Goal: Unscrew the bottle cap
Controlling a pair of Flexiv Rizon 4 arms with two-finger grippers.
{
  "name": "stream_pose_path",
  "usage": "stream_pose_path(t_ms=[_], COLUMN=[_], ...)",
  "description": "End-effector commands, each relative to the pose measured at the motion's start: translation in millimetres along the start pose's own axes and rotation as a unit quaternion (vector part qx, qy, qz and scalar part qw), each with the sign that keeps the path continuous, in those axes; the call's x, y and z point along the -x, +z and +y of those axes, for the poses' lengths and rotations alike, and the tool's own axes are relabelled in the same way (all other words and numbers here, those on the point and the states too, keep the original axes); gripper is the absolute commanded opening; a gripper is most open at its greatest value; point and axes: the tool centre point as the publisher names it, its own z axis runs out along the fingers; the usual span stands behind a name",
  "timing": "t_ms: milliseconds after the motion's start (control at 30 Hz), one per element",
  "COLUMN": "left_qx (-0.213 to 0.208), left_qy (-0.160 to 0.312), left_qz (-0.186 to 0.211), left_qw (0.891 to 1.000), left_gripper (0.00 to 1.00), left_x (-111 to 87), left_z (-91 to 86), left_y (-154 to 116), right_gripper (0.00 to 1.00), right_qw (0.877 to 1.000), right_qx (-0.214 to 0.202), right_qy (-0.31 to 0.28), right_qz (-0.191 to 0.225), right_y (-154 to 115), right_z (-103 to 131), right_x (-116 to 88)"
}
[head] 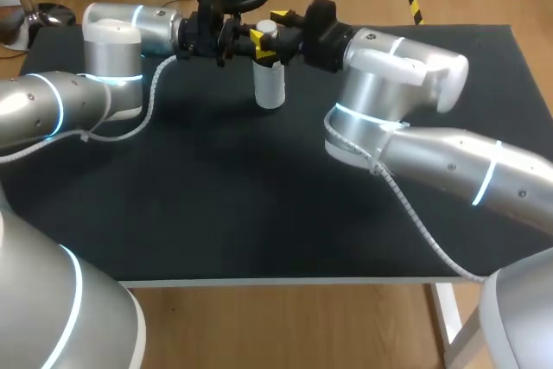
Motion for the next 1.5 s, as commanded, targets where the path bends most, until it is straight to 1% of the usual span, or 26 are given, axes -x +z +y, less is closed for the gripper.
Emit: stream_pose_path(t_ms=[33,133,167,400,533,600,733,833,867,900,967,1000,1067,1100,1167,1200,1267,1300,1333,1400,1433,1467,1500], left_qx=[0.0,0.0,0.0,0.0,0.0,0.0,0.0,0.0,0.0,0.0,0.0,0.0,0.0,0.0,0.0,0.0,0.0,0.0,0.0,0.0,0.0,0.0,0.0], left_qy=[0.001,0.001,0.001,0.001,0.001,0.001,0.001,0.001,0.001,0.001,0.001,0.001,0.001,0.001,0.001,0.001,0.001,0.001,0.001,0.001,0.001,0.001,0.001], left_qz=[-0.003,-0.003,-0.003,-0.003,-0.003,-0.003,-0.003,-0.003,-0.003,-0.003,-0.003,-0.003,-0.003,-0.003,-0.003,-0.003,-0.003,-0.003,-0.003,-0.003,-0.003,-0.003,-0.003], left_qw=[1.0,1.0,1.0,1.0,1.0,1.0,1.0,1.0,1.0,1.0,1.0,1.0,1.0,1.0,1.0,1.0,1.0,1.0,1.0,1.0,1.0,1.0,1.0], left_gripper=[0.0,0.0,0.0,0.0,0.0,0.0,0.0,0.0,0.0,0.0,0.0,0.0,0.0,0.0,0.0,0.0,0.0,0.0,0.0,0.0,0.0,0.0,0.0], left_x=[-1.6,-1.6,-1.6,-1.6,-1.6,-1.6,-1.6,-1.6,-1.6,-1.6,-1.6,-1.6,-1.6,-1.6,-1.6,-1.6,-1.6,-1.6,-1.6,-1.6,-1.6,-1.6,-1.6], left_z=[-0.6,-0.6,-0.6,-0.6,-0.6,-0.6,-0.6,-0.6,-0.6,-0.6,-0.6,-0.6,-0.6,-0.6,-0.6,-0.6,-0.6,-0.6,-0.6,-0.6,-0.6,-0.6,-0.6], left_y=[0.9,0.9,0.9,0.9,0.9,0.9,0.9,0.9,0.9,0.9,0.9,0.9,0.9,0.9,0.9,0.9,0.9,0.9,0.9,0.9,0.9,0.9,0.9], right_gripper=[0.28,0.09,0.0,0.0,0.0,0.0,0.0,0.0,0.0,0.0,0.0,0.0,0.0,0.0,0.0,0.0,0.0,0.0,0.0,0.0,0.0,0.0,0.0], right_qw=[1.0,1.0,1.0,1.0,0.999,0.999,0.994,0.986,0.982,0.98,0.966,0.962,0.946,0.941,0.922,0.916,0.895,0.887,0.874,0.857,0.846,0.838,0.826], right_qx=[-0.003,-0.004,-0.005,-0.003,0.002,0.014,0.036,0.046,0.048,0.052,0.056,0.061,0.063,0.065,0.069,0.064,0.055,0.05,0.046,0.038,0.036,0.035,0.033], right_qy=[0.002,0.004,0.004,0.007,0.011,0.014,0.021,0.016,0.017,0.014,0.014,0.014,0.015,0.011,0.016,0.016,0.022,0.023,0.028,0.032,0.037,0.041,0.044], right_qz=[0.004,0.005,0.006,0.015,0.032,0.043,0.105,0.158,0.182,0.191,0.251,0.265,0.318,0.331,0.381,0.396,0.442,0.459,0.482,0.514,0.531,0.543,0.56], right_y=[3.4,4.3,4.3,3.1,2.7,1.0,0.5,0.5,1.4,2.0,2.8,2.2,-1.6,-2.3,-3.6,-3.7,-4.2,-4.4,-4.9,-6.4,-6.7,-6.5,-6.2], right_z=[-1.3,-2.5,-2.8,-3.1,-3.0,-2.4,-1.8,0.4,1.4,2.4,5.0,5.4,7.4,8.3,10.5,11.2,11.5,11.4,11.4,11.1,11.0,11.0,10.9], right_x=[3.1,3.6,3.7,6.4,7.5,9.3,13.2,14.7,15.0,15.3,14.4,14.0,13.5,13.0,10.9,9.9,6.6,5.2,3.2,0.0,-1.6,-3.0,-4.0])
